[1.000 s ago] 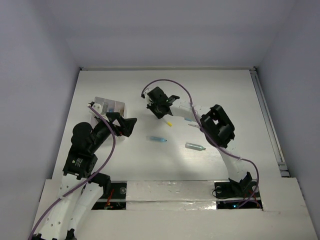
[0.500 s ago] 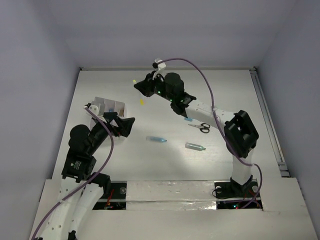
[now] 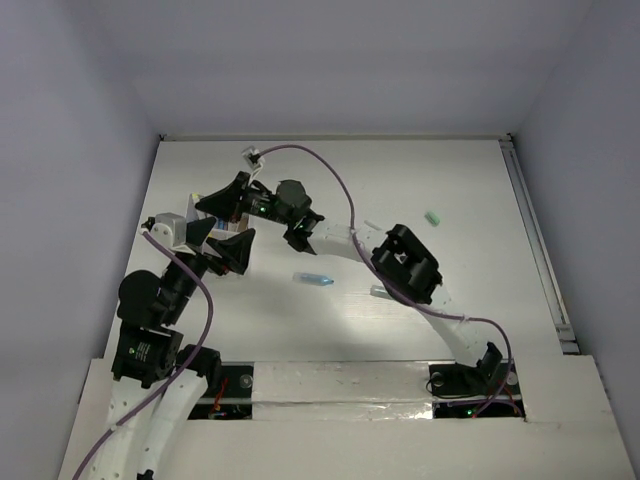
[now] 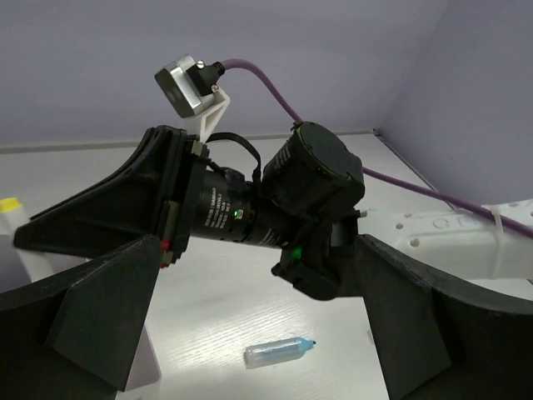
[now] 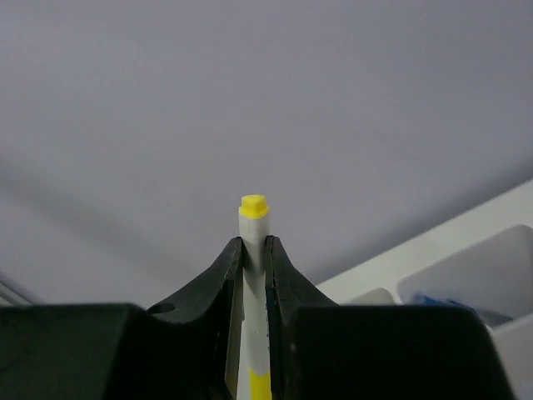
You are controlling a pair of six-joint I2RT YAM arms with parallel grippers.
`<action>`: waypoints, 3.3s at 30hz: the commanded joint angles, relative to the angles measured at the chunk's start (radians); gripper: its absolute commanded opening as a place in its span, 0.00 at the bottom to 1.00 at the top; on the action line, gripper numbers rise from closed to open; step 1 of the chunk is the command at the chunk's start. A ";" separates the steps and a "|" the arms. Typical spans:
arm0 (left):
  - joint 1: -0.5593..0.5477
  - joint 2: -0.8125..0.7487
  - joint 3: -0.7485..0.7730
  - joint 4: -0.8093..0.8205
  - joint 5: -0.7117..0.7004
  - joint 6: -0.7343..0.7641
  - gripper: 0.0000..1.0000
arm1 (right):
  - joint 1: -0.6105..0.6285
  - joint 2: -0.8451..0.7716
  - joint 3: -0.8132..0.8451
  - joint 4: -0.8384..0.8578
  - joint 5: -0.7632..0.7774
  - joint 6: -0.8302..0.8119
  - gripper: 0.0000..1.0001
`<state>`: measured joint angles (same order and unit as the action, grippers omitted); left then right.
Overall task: Sort the stationery into containers
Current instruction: Place the pen in the storage box, then pick up the pen from the center of the board.
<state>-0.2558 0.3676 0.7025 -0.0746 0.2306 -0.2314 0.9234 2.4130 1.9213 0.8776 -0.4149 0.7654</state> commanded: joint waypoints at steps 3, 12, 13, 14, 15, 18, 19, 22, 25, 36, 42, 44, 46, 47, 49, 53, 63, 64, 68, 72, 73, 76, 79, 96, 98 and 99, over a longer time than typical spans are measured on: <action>-0.003 -0.007 0.023 0.038 -0.030 0.014 0.99 | 0.057 0.066 0.171 0.057 0.059 0.017 0.03; -0.013 -0.010 0.020 0.036 -0.030 0.012 0.99 | 0.111 0.224 0.407 -0.097 0.139 -0.069 0.04; -0.013 -0.010 0.020 0.035 -0.030 0.014 0.99 | 0.111 0.224 0.406 -0.103 0.158 -0.074 0.04; -0.013 -0.010 0.020 0.036 -0.030 0.014 0.99 | 0.111 0.224 0.403 -0.107 0.169 -0.081 0.04; -0.022 -0.010 0.020 0.036 -0.030 0.014 0.99 | 0.111 0.225 0.406 -0.112 0.175 -0.096 0.04; -0.022 -0.012 0.018 0.036 -0.030 0.012 0.99 | 0.111 0.233 0.406 -0.118 0.197 -0.107 0.04; -0.022 -0.012 0.018 0.036 -0.028 0.012 0.99 | 0.111 0.241 0.406 -0.120 0.205 -0.107 0.05; -0.022 -0.012 0.018 0.036 -0.027 0.012 0.99 | 0.111 0.258 0.410 -0.129 0.226 -0.107 0.05; -0.022 -0.013 0.018 0.036 -0.025 0.010 0.99 | 0.111 0.276 0.403 -0.137 0.243 -0.110 0.05; -0.022 -0.010 0.015 0.038 -0.025 0.010 0.99 | 0.111 0.229 0.311 -0.091 0.238 -0.153 0.23; -0.022 -0.009 0.015 0.039 -0.022 0.009 0.99 | 0.111 0.166 0.231 -0.052 0.215 -0.189 0.47; -0.022 -0.012 0.014 0.041 -0.020 0.009 0.99 | 0.111 0.132 0.211 -0.045 0.208 -0.198 0.55; -0.022 -0.012 0.014 0.042 -0.019 0.007 0.99 | 0.111 0.101 0.162 -0.042 0.211 -0.225 0.59; -0.022 -0.012 0.014 0.041 -0.019 0.007 0.99 | 0.111 0.057 0.138 -0.029 0.212 -0.235 0.61; -0.022 -0.015 0.014 0.041 -0.019 0.007 0.99 | 0.097 0.003 0.037 -0.003 0.211 -0.245 0.63; -0.022 -0.016 0.012 0.041 -0.022 0.007 0.99 | 0.048 -0.161 -0.181 0.072 0.192 -0.245 0.64; -0.059 -0.003 -0.003 0.041 -0.002 0.004 0.99 | -0.196 -0.669 -0.805 -0.372 0.269 -0.398 0.37; -0.059 0.001 -0.003 0.042 -0.001 0.004 0.99 | -0.218 -0.704 -0.827 -0.449 0.301 -0.417 0.36; -0.068 0.037 0.003 0.036 0.018 0.003 0.99 | -0.368 -0.790 -0.825 -0.864 0.361 -0.480 0.39; -0.068 0.057 0.002 0.032 0.036 0.000 0.99 | -0.506 -0.721 -0.733 -1.101 0.303 -0.586 0.49; -0.068 0.057 0.000 0.033 0.036 -0.003 0.99 | -0.506 -0.698 -0.705 -1.141 0.326 -0.604 0.52; -0.068 0.054 0.000 0.032 0.035 -0.002 0.99 | -0.506 -0.594 -0.581 -1.276 0.392 -0.692 0.60; -0.068 0.057 0.000 0.030 0.036 0.003 0.99 | -0.506 -0.522 -0.473 -1.371 0.409 -0.751 0.61; -0.077 0.060 0.003 0.030 0.049 0.006 0.99 | -0.506 -0.235 -0.183 -1.572 0.367 -0.897 0.52; -0.077 0.060 0.003 0.030 0.049 0.006 0.99 | -0.506 -0.226 -0.176 -1.574 0.361 -0.910 0.49; -0.077 0.060 0.005 0.032 0.049 0.007 0.99 | -0.506 -0.223 -0.165 -1.577 0.361 -0.916 0.48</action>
<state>-0.3279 0.4244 0.7002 -0.0792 0.2623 -0.2264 0.4133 2.1719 1.7050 -0.6559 -0.0395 -0.1123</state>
